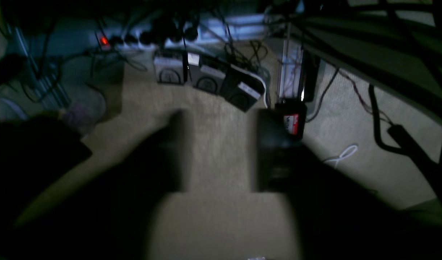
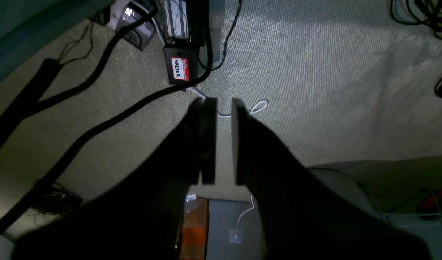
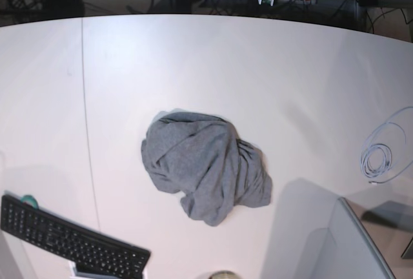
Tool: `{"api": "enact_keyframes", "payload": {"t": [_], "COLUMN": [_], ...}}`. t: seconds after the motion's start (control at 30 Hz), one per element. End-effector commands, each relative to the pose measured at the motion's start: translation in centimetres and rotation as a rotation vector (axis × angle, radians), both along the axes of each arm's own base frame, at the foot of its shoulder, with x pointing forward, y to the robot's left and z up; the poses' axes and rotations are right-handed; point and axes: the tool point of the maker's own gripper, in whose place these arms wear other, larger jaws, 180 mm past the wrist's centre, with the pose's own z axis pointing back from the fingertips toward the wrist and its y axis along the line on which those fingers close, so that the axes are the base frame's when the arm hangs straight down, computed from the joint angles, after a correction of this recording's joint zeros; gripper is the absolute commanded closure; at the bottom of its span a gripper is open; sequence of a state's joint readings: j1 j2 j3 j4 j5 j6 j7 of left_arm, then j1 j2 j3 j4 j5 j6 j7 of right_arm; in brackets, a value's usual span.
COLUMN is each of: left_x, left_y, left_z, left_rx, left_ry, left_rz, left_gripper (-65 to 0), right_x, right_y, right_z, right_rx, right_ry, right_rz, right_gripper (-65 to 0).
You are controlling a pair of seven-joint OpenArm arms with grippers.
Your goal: Layout the t-shirt on the table in an organized manner, then fold the t-shirt properly
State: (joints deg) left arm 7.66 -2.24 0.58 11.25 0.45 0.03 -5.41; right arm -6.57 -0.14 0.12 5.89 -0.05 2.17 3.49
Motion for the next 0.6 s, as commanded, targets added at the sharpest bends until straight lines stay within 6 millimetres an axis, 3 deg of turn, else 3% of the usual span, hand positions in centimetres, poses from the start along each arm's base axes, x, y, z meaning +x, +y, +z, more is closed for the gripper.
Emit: {"api": "enact_keyframes", "payload": {"t": [0.0,0.03,0.33,0.43,0.57], "left_x": [-0.7,-0.9,-1.6,-1.8,-1.8], "left_y": [0.3,0.3,0.3,0.3,0.2], "left_z": [0.0,0.1,0.1,0.1,0.1], "left_rx": [0.007,0.007,0.007,0.007,0.005], "left_ry": [0.005,0.005,0.014,0.016,0.014], "left_rz": [0.003,0.005,0.009,0.006,0.006], "left_gripper": [-2.3,0.0,0.0,0.0,0.0], "right_x": [-0.6,-1.0,-1.3,-2.3,-2.3], "right_y": [-0.4,-0.4,-0.3,-0.3,-0.8], "right_z": [0.0,0.1,0.1,0.2,0.2], "right_rx": [-0.007,-0.007,-0.006,-0.006,-0.012], "right_ry": [0.008,0.014,0.017,0.030,0.031], "right_rz": [-0.003,-0.003,0.002,0.006,0.004], "right_gripper": [-7.1,-7.1,-7.1,-6.8,0.0]}}
